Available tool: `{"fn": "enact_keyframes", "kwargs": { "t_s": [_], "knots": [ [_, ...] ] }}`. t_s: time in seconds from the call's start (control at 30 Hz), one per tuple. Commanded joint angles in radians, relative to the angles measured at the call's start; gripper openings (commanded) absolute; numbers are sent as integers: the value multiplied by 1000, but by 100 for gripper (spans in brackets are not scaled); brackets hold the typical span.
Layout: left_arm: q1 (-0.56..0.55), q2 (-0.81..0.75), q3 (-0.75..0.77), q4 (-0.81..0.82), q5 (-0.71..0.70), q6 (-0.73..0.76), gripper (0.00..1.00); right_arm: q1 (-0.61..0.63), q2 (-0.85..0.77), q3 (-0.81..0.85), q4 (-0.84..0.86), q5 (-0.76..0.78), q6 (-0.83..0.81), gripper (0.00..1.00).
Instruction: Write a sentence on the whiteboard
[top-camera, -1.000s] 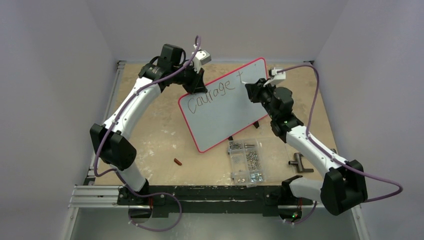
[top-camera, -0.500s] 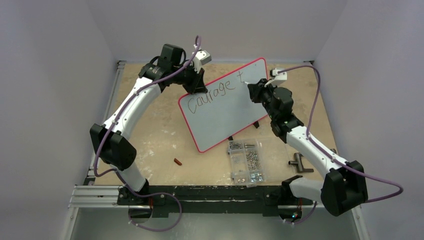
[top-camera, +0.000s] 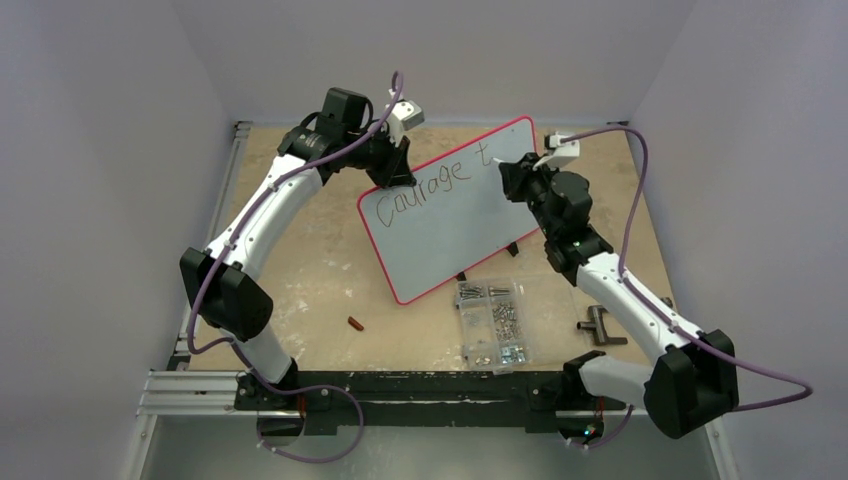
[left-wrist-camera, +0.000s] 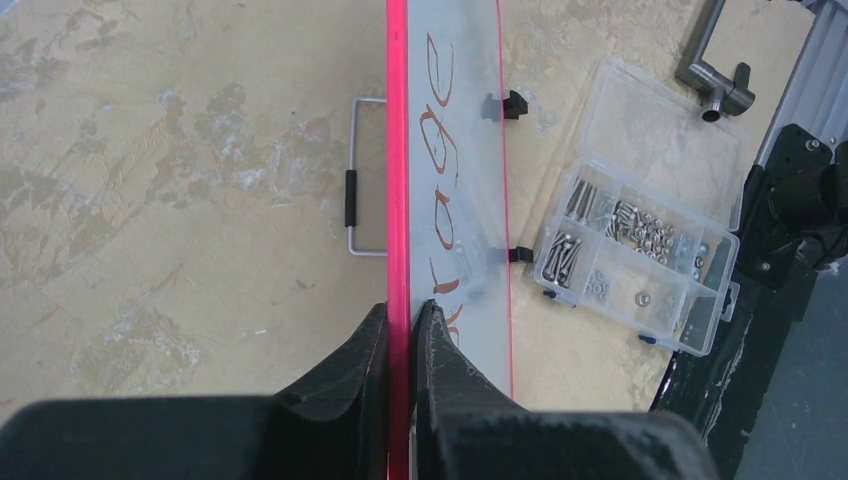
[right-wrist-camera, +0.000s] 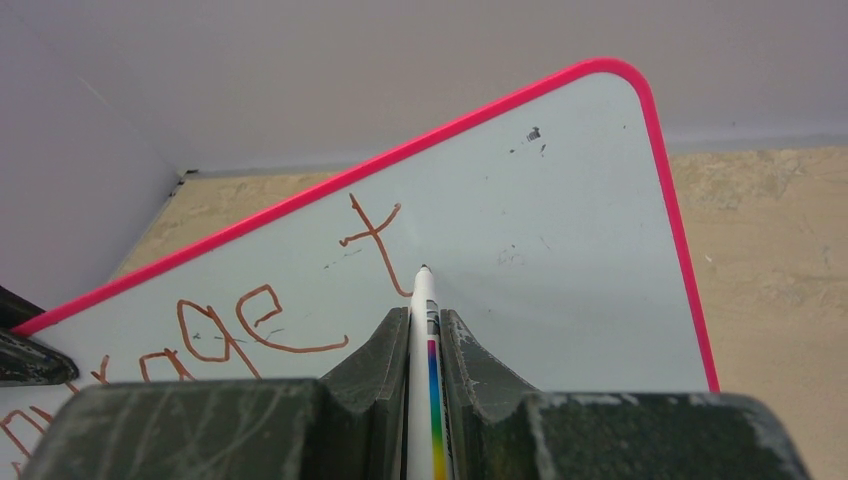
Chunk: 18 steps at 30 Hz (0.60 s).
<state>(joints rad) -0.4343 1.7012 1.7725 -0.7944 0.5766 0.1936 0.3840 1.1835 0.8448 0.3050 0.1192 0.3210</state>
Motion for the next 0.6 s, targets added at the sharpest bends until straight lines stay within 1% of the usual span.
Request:
{"fn": "enact_keyframes", "kwargs": {
  "t_s": [0.0,0.57],
  "knots": [
    [-18,2,7,-78,-72,79,0,-3,-55,44,32,36,-6,0],
    [-21,-6,4,-80,-73,81,0,-10,18,106,55,47,-8,0]
  ]
}}
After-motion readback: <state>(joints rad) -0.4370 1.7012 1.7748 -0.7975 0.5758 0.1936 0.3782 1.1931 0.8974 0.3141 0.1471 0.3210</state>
